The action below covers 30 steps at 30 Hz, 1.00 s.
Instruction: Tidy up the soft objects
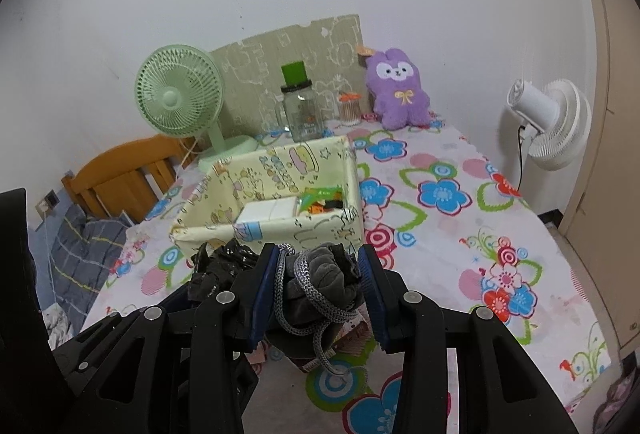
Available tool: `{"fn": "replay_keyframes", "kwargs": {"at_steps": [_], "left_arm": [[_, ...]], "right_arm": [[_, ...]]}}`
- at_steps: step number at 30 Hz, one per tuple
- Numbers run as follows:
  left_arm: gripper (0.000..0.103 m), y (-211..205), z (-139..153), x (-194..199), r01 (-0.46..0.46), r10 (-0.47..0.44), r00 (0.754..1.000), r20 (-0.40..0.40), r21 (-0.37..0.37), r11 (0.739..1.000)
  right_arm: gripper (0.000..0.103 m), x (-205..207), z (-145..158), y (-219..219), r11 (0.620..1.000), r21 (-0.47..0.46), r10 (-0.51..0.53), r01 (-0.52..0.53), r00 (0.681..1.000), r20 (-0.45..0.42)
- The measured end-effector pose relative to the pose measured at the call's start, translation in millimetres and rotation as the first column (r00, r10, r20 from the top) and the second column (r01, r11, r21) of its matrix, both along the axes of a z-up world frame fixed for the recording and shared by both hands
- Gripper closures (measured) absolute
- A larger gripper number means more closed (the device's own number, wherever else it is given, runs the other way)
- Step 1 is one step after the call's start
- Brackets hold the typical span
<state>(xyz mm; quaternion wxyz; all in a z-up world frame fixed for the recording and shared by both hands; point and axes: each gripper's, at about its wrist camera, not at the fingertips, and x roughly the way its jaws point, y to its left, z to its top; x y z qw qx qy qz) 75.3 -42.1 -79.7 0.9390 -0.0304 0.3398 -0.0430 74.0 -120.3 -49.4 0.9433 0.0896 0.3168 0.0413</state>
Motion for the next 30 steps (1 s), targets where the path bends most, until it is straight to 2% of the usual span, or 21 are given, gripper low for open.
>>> {"fn": "replay_keyframes", "kwargs": {"at_steps": [16,30], "left_arm": [[0.067,2.1,39.6,-10.2,-0.012,0.007,0.996,0.093,0.061,0.998],[0.067,7.5,47.9,6.6,-0.010,0.003,0.994,0.107,0.062,0.998]], "right_arm": [[0.058,-5.9,40.4,9.5,0.998,-0.049,0.048,-0.045,0.996,0.069],[0.058,9.0,51.0,16.5,0.994,-0.098,0.054,-0.046,0.995,0.079]]}}
